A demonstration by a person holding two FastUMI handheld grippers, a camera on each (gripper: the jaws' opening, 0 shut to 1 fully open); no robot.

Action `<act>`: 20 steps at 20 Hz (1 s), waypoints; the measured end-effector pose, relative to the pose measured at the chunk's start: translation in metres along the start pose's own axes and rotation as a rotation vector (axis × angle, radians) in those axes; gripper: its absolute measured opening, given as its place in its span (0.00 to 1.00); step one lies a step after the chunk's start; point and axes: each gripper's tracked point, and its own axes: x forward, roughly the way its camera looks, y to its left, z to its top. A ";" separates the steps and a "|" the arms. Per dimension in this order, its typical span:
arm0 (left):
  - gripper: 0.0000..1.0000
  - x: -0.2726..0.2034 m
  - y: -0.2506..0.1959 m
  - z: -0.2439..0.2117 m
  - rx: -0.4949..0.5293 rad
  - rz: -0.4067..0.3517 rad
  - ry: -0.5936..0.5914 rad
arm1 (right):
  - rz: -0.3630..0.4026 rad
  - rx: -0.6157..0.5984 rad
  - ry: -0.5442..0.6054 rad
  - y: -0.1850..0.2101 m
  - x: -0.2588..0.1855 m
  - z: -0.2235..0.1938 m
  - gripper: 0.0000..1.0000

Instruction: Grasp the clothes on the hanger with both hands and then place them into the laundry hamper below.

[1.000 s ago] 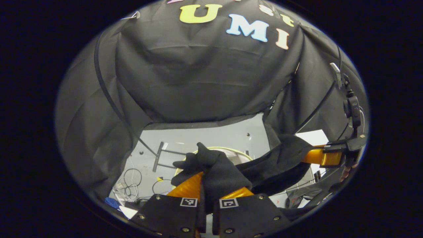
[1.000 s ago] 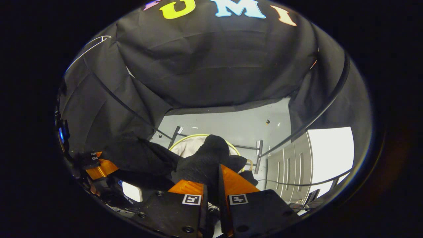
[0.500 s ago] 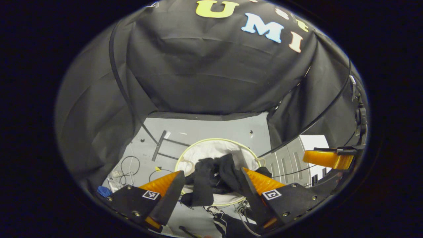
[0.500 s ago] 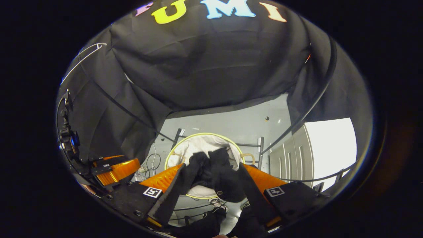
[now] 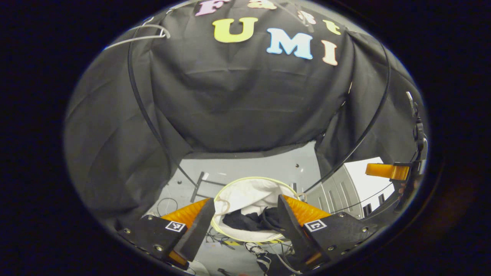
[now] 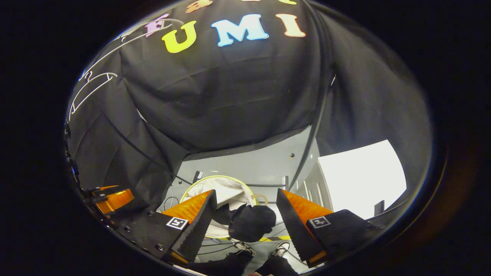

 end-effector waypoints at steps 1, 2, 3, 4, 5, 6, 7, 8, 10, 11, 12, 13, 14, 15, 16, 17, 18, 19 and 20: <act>0.96 -0.013 -0.012 0.015 0.006 0.003 -0.045 | -0.003 -0.003 -0.037 -0.009 -0.009 0.011 0.98; 0.96 -0.025 -0.024 0.033 0.012 0.008 -0.093 | -0.010 -0.007 -0.078 -0.019 -0.019 0.020 0.98; 0.96 -0.040 -0.033 0.050 0.021 0.013 -0.143 | -0.020 -0.010 -0.118 -0.029 -0.029 0.031 0.98; 0.96 -0.054 -0.042 0.068 0.031 0.022 -0.197 | -0.025 -0.010 -0.159 -0.036 -0.037 0.040 0.98; 0.96 -0.068 -0.050 0.086 0.034 0.031 -0.250 | -0.028 -0.009 -0.197 -0.042 -0.047 0.050 0.98; 0.95 -0.081 -0.059 0.106 0.029 0.035 -0.307 | -0.027 -0.010 -0.235 -0.046 -0.055 0.058 0.98; 0.95 -0.097 -0.071 0.125 0.024 0.033 -0.360 | -0.024 -0.015 -0.276 -0.049 -0.065 0.069 0.98; 0.95 -0.110 -0.082 0.143 0.019 0.033 -0.408 | -0.023 -0.026 -0.319 -0.052 -0.074 0.080 0.98; 0.95 -0.135 -0.093 0.173 0.011 0.044 -0.500 | -0.018 -0.044 -0.400 -0.059 -0.097 0.101 0.98; 0.95 -0.146 -0.099 0.185 0.003 0.051 -0.548 | -0.004 -0.043 -0.438 -0.060 -0.108 0.113 0.98; 0.94 -0.158 -0.104 0.196 -0.007 0.058 -0.590 | 0.014 -0.037 -0.475 -0.059 -0.118 0.122 0.98; 0.94 -0.169 -0.106 0.203 -0.012 0.066 -0.624 | 0.031 -0.032 -0.510 -0.059 -0.127 0.133 0.93; 0.94 -0.182 -0.107 0.210 -0.011 0.077 -0.652 | 0.041 -0.031 -0.542 -0.060 -0.136 0.142 0.93; 0.94 -0.199 -0.109 0.217 -0.010 0.086 -0.679 | 0.046 -0.031 -0.573 -0.061 -0.146 0.152 0.98; 0.94 -0.212 -0.111 0.225 -0.014 0.090 -0.704 | 0.054 -0.033 -0.604 -0.061 -0.157 0.163 0.98; 0.94 -0.226 -0.114 0.233 -0.021 0.088 -0.727 | 0.059 -0.036 -0.636 -0.060 -0.165 0.172 0.98; 0.94 -0.236 -0.116 0.242 -0.028 0.078 -0.750 | 0.055 -0.040 -0.665 -0.060 -0.176 0.183 0.98; 0.94 -0.244 -0.118 0.249 -0.034 0.061 -0.771 | 0.047 -0.047 -0.701 -0.059 -0.188 0.192 0.98; 0.94 -0.251 -0.120 0.256 -0.037 0.039 -0.787 | 0.029 -0.049 -0.735 -0.060 -0.202 0.201 0.98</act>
